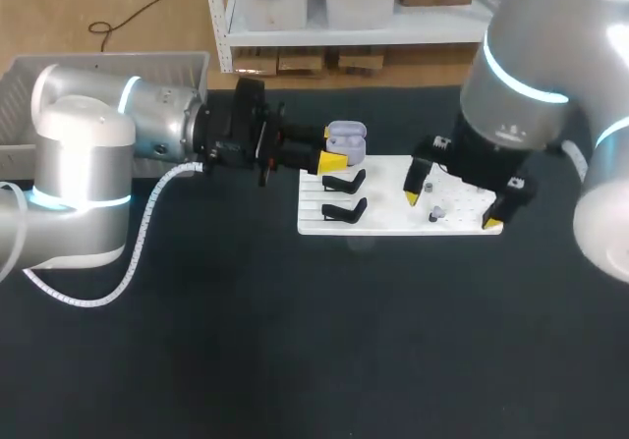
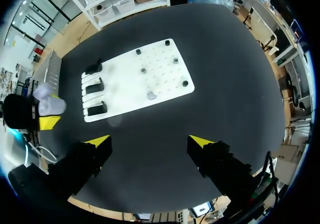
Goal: Pick up each earbud case from the left stands, insert the matching earbuds, close the lid, and place the case in the box.
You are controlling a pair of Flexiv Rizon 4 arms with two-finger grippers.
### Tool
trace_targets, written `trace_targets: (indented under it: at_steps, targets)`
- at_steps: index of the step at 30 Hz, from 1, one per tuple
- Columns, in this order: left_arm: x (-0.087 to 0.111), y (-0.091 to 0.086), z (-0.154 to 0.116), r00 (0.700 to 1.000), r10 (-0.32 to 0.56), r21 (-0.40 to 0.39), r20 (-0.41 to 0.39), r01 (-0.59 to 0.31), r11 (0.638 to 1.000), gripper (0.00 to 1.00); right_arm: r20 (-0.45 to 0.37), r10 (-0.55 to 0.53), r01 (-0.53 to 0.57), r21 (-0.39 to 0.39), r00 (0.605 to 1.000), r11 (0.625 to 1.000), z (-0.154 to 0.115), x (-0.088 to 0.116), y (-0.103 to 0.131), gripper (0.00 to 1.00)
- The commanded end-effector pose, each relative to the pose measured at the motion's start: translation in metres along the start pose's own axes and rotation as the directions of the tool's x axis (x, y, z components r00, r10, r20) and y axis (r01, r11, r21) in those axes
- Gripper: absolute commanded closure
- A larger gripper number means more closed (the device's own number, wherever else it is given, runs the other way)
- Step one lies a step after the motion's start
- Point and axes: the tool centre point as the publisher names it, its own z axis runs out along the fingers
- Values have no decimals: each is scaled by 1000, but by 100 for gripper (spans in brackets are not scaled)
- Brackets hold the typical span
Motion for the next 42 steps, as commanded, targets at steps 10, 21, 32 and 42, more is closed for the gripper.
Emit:
trace_targets:
  at_steps: [10,21,32,42]
  targets:
    - [0,-1,0,1000,0,-2,-2,0,1000,100,-26,-12,12,-4,1000,1000,50,-32,-8,0]
    - [0,-1,0,1000,0,-2,-2,0,1000,100,-29,-35,35,-21,999,999,68,-49,-11,0]
    - [0,-1,0,1000,0,-2,-2,0,1000,100,-48,-35,34,-32,998,999,73,-50,-13,0]
    - [0,-1,0,1000,0,-2,-2,0,1000,100,-48,-35,34,-32,998,999,73,-50,-13,0]
